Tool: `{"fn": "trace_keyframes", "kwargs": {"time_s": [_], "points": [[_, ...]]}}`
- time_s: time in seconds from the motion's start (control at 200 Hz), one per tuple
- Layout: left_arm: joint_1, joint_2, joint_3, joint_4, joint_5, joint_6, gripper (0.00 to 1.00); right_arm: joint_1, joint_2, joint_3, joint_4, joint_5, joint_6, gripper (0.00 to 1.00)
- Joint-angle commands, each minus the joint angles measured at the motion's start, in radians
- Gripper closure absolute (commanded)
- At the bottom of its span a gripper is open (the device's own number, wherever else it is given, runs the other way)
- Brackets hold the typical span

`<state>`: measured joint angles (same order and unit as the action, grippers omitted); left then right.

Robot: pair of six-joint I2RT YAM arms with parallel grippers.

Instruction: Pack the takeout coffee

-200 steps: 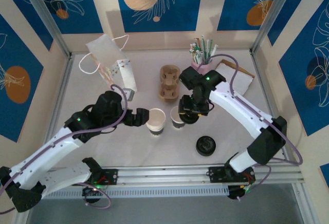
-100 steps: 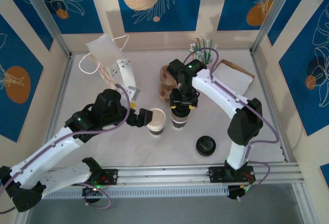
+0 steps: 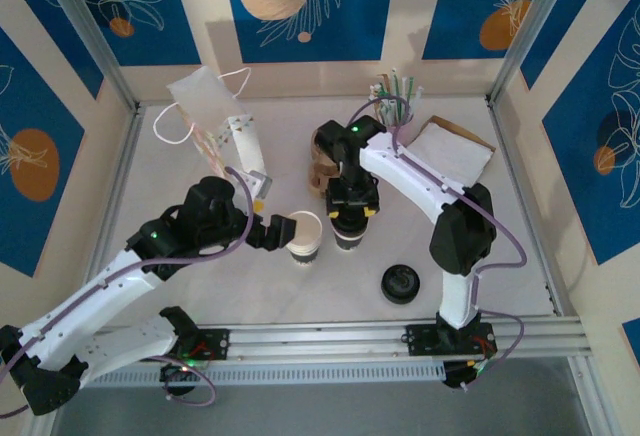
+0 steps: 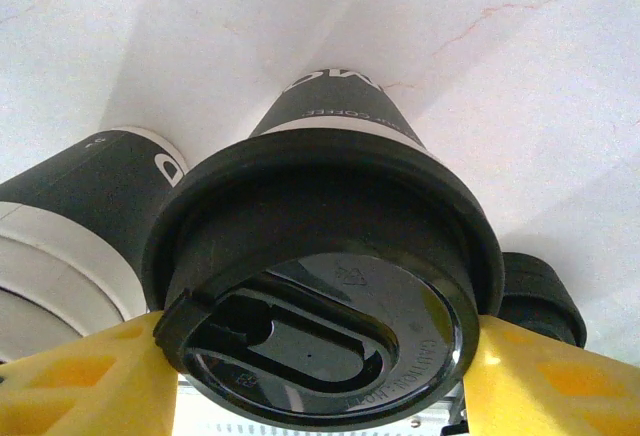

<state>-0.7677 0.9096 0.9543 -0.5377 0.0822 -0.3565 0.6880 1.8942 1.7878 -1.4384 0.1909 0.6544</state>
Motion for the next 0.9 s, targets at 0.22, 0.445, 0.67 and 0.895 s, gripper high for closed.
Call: {"fn": "trace_keyframes", "kwargs": {"time_s": [0.22, 0.445, 0.67, 0.895], "points": [[0.007, -0.021, -0.016, 0.025, 0.014, 0.01, 0.0, 0.015, 0.015, 0.008, -0.045, -0.006, -0.005, 0.33], [0.008, -0.018, -0.014, 0.023, 0.013, 0.01, 0.0, 0.019, 0.009, -0.013, -0.038, -0.006, -0.002, 0.34], [0.007, -0.015, -0.017, 0.026, 0.014, 0.008, 0.0, 0.027, 0.008, -0.037, -0.017, -0.012, 0.004, 0.34], [0.008, -0.014, -0.017, 0.028, 0.015, 0.009, 0.0, 0.029, 0.004, -0.053, -0.016, 0.004, 0.014, 0.34]]}}
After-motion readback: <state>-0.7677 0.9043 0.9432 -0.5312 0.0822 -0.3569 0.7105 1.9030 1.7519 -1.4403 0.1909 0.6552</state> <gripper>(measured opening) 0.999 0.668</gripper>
